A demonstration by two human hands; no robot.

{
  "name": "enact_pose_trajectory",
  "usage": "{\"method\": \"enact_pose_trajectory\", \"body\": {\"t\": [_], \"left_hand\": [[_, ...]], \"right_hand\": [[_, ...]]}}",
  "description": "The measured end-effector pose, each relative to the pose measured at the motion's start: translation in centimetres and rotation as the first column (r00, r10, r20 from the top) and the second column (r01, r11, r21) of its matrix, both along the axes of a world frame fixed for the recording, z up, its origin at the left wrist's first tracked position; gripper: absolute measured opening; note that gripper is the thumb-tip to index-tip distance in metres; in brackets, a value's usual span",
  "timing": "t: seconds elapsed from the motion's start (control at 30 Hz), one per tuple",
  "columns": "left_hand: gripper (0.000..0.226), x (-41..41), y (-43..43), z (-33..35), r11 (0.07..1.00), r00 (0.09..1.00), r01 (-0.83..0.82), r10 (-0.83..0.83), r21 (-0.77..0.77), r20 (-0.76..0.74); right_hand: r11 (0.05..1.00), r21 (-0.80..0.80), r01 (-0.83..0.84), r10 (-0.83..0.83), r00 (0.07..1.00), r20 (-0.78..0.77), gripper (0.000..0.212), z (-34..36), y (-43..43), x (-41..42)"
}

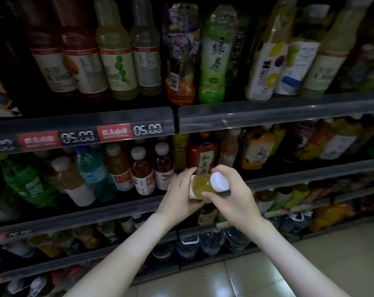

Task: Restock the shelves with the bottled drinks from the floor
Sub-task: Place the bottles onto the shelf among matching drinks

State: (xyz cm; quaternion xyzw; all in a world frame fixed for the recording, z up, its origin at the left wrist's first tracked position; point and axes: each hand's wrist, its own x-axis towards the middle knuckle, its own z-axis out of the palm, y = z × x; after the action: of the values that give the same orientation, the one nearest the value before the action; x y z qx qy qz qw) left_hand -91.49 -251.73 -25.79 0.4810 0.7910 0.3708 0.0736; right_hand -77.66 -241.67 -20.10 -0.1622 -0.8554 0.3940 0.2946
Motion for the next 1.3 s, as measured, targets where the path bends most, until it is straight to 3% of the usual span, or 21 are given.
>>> {"method": "enact_pose_trajectory", "body": {"t": [0.1,0.17,0.37,0.47,0.53,0.67,0.8,0.87,0.93,1.03,1.13,1.2,1.3], "left_hand": [[0.058,3.3,1.8,1.4,0.992,0.986,0.125,-0.12,-0.036,0.111],[0.056,6.5,3.6,2.1,0.978,0.967,0.192,-0.173,-0.085,0.189],[0.055,16.4,10.6,4.6,0.907,0.841,0.404,-0.316,-0.121,0.439],[0.054,21.3,15.1,5.0,0.848,0.758,0.522,-0.413,-0.09,0.504],[0.05,24.9,18.4,5.5,0.788,0.65,0.614,-0.477,-0.039,0.592],[0.021,32.8,25.6,6.4,0.641,0.345,0.755,-0.564,0.135,0.75],[0.028,39.2,32.8,6.5,0.574,0.214,0.797,-0.556,0.185,0.803],[0.025,41.6,36.0,6.8,0.558,0.214,0.812,-0.557,0.17,0.803],[0.021,43.2,39.3,6.7,0.599,0.262,0.789,-0.53,0.137,0.807],[0.041,44.8,44.4,6.2,0.73,0.472,0.683,-0.455,0.014,0.755],[0.051,45.8,50.1,4.8,0.778,0.703,0.614,-0.46,-0.136,0.543],[0.048,46.5,54.4,4.1,0.802,0.749,0.58,-0.453,-0.145,0.484],[0.04,46.8,61.5,3.3,0.789,0.714,0.604,-0.474,-0.111,0.515]], "right_hand": [[0.985,-0.162,0.059,-0.057,0.998,0.018,0.061,1.8,0.8,3.9],[0.96,-0.268,0.083,-0.081,0.997,0.021,0.059,2.4,2.2,6.7],[0.858,-0.483,0.172,-0.167,0.984,0.055,0.012,2.2,8.8,16.2],[0.813,-0.54,0.219,-0.258,0.966,0.004,0.006,2.3,12.8,21.5],[0.794,-0.561,0.233,-0.285,0.958,-0.006,0.018,2.5,15.9,25.6],[0.773,-0.597,0.217,-0.265,0.964,0.007,0.037,3.0,22.7,34.0],[0.752,-0.609,0.25,-0.304,0.952,0.016,0.038,3.4,29.0,40.8],[0.742,-0.607,0.285,-0.355,0.935,0.005,0.031,3.5,31.7,43.1],[0.728,-0.602,0.327,-0.417,0.909,-0.012,0.018,3.3,34.8,44.9],[0.698,-0.585,0.412,-0.529,0.848,-0.034,0.014,2.8,40.3,46.8],[0.668,-0.573,0.475,-0.597,0.802,-0.03,0.018,2.1,46.3,47.8],[0.668,-0.576,0.471,-0.591,0.806,-0.027,0.02,1.8,50.7,48.3],[0.658,-0.611,0.441,-0.546,0.838,0.016,0.021,1.6,58.0,49.1]]}}
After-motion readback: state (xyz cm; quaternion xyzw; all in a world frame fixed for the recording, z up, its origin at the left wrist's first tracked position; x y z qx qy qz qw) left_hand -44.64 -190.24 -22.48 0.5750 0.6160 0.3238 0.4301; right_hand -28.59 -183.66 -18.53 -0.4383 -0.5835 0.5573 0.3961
